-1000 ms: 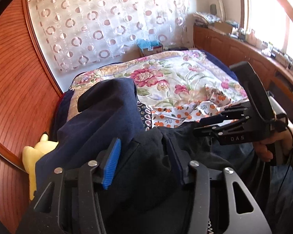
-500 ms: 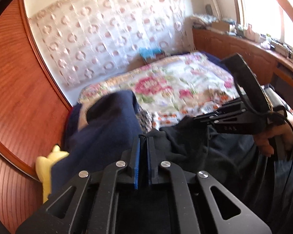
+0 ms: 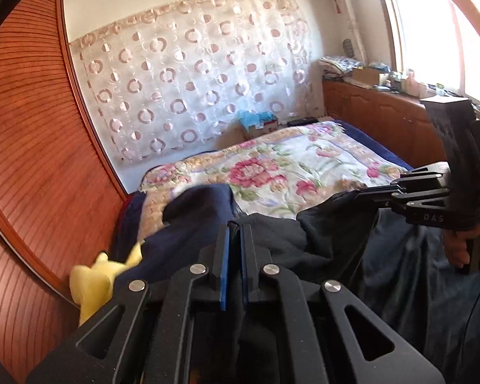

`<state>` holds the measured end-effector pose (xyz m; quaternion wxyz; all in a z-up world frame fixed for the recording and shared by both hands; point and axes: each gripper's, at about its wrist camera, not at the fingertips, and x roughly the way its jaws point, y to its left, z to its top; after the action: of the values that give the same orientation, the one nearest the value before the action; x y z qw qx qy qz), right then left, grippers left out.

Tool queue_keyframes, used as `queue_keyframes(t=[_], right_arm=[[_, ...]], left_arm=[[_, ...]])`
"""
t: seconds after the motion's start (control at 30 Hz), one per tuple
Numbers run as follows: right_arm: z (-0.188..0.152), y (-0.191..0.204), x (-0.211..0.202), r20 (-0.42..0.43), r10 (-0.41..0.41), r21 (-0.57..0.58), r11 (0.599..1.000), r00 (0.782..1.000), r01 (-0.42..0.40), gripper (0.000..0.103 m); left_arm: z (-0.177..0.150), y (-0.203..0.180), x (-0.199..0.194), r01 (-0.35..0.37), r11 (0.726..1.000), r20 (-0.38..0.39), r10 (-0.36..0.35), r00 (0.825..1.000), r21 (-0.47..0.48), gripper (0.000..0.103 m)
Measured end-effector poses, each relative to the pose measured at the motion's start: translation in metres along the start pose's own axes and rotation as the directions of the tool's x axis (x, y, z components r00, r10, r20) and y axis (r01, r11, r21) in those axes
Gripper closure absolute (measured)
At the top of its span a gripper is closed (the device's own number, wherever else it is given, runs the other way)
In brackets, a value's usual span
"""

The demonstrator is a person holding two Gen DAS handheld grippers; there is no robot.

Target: Fold small clothes

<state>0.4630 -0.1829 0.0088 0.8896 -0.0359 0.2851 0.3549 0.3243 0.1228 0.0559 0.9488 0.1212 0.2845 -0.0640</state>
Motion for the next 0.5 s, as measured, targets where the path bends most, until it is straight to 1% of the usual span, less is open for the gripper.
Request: queue_keyframes(t=[0.07,0.13,0.27,0.33,0.4,0.43,0.47,0.5], right_arm=[[-0.024,0.007,-0.006,-0.039,0.002,-0.026,1.0,0.999,-0.003,0.098],[-0.046,0.013,-0.008,-0.085,0.002,-0.045,0.999,0.996,-0.006,0.098],[-0.087,0.022,0.0,-0.197,-0.004,-0.066,0.998,0.98,-0.009,0.098],[-0.1,0.023,0.004,-0.253,-0.004,-0.056,0.998,0.967,-0.011,0.098],[-0.104,0.02,0.007,-0.3,0.029,-0.014,0.999,0.954,-0.035,0.097],[-0.103,0.018,0.005,-0.307,0.031,0.001,0.999,0.951,-0.032,0.095],[-0.102,0.017,0.001,-0.302,0.029,0.008,1.0,0.953,-0.028,0.091],[-0.101,0.017,-0.005,-0.289,0.028,0.012,1.0,0.957,-0.026,0.088]], left_arm=[[-0.017,-0.005,-0.003,0.018,1.0,-0.026,-0.018,0.999,-0.003,0.096],[-0.037,-0.012,-0.003,0.036,0.999,-0.074,-0.035,0.997,0.003,0.096],[-0.068,-0.025,0.001,0.071,0.997,-0.161,-0.07,0.984,-0.002,0.096],[-0.078,-0.03,0.0,0.093,0.996,-0.194,-0.093,0.977,-0.008,0.096],[-0.082,-0.034,-0.004,0.099,0.995,-0.209,-0.098,0.973,-0.008,0.096],[-0.08,-0.034,-0.006,0.097,0.995,-0.209,-0.097,0.973,-0.009,0.096],[-0.078,-0.034,-0.009,0.095,0.995,-0.207,-0.095,0.974,-0.012,0.095],[-0.073,-0.033,-0.012,0.09,0.996,-0.201,-0.091,0.975,-0.016,0.093]])
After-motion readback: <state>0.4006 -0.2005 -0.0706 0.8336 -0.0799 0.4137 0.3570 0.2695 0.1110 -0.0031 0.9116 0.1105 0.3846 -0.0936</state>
